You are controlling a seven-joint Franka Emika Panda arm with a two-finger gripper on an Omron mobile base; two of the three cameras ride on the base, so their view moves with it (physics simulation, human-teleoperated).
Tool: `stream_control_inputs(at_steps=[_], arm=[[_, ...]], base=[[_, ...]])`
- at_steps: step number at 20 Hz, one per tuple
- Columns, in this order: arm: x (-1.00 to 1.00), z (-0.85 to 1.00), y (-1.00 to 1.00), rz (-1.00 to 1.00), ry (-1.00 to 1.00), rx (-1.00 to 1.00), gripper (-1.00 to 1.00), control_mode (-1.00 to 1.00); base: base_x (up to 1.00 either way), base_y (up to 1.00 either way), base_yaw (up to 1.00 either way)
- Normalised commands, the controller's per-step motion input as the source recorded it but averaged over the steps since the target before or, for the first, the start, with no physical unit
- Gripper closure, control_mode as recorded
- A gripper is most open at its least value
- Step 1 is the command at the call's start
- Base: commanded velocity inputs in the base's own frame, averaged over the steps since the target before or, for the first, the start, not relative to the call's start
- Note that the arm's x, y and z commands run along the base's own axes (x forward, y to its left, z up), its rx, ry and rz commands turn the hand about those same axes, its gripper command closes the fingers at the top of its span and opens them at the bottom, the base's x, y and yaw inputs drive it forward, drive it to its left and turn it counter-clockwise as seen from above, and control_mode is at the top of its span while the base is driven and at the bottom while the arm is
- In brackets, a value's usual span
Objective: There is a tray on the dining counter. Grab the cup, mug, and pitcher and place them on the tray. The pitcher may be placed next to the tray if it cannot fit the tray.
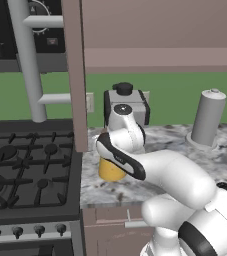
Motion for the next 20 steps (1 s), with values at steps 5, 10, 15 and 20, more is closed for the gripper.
stream_control_inputs(at_steps=[5, 10, 15, 20], arm=[[0.0, 0.0, -0.01, 0.0, 0.0, 0.0, 1.0, -1.0], [0.0, 0.0, -0.13, 0.03, 0.0, 0.01, 1.0, -1.0], [-0.09, 0.0, -0.14, 0.05, 0.0, 0.01, 1.0, -1.0], [-0.01, 0.0, -0.03, 0.03, 0.0, 0.0, 1.0, -1.0]], base=[[0.0, 0.0, 0.0], [0.0, 0.0, 0.0], [0.0, 0.0, 0.0], [0.0, 0.0, 0.0]])
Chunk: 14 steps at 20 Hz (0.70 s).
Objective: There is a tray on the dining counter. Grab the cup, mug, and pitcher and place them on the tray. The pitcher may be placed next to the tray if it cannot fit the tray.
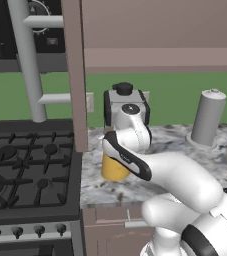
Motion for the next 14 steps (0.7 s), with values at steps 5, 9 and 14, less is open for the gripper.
stream_control_inputs(at_steps=[5, 9, 14], arm=[[0.0, 0.0, -0.04, 0.04, 0.0, 0.0, 1.0, -1.0], [-0.1, 0.15, -0.15, 0.0, -0.04, 0.0, 1.0, -1.0], [-0.26, 0.25, -0.24, 0.0, -0.13, 0.0, 1.0, -1.0]], base=[[0.0, 0.0, 0.0], [0.0, 0.0, 0.0], [0.0, 0.0, 0.0]])
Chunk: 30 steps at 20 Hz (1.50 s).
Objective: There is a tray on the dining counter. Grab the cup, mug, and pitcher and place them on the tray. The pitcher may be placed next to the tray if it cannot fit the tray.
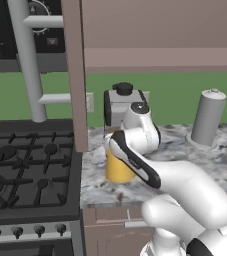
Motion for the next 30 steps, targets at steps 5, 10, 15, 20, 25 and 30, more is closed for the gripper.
stream_control_inputs(at_steps=[5, 10, 15, 20, 25, 30], arm=[[-0.18, 0.21, -0.26, 0.0, -0.14, 0.0, 1.0, -1.0], [0.0, 0.18, -0.23, 0.0, -0.15, 0.0, 1.0, -1.0], [0.0, 0.24, -0.2, 0.0, -0.13, 0.0, 1.0, -1.0], [0.0, 0.37, -0.17, 0.0, -0.04, 0.03, 1.0, -1.0], [0.0, 0.35, -0.13, 0.0, 0.0, 0.01, 1.0, -1.0], [0.0, 0.26, -0.09, 0.0, 0.0, 0.0, 1.0, -1.0]], base=[[0.0, 0.0, 0.0], [0.0, 0.0, 0.0], [0.0, 0.0, 0.0], [0.0, 0.0, 0.0], [0.0, 0.0, 0.0], [0.0, 0.0, 0.0]])
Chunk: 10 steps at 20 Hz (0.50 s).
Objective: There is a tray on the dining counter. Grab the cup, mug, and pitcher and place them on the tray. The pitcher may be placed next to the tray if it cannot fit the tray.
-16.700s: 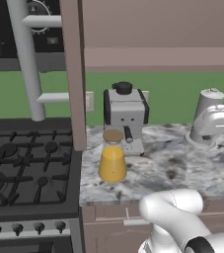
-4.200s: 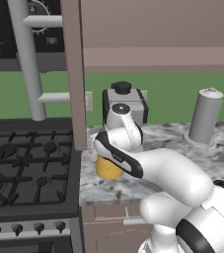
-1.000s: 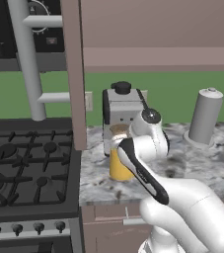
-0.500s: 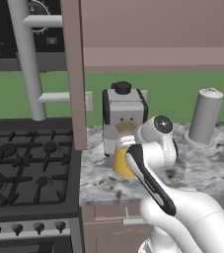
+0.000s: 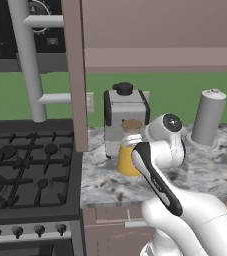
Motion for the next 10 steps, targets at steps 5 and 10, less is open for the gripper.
stream_control_inputs(at_steps=[5, 10], arm=[[0.0, 0.33, -0.05, 0.0, 0.0, 0.0, 1.0, -1.0], [0.0, 0.35, 0.0, 0.0, 0.0, 0.0, 1.0, -1.0]], base=[[0.0, 0.0, 0.0], [0.0, 0.0, 0.0]])
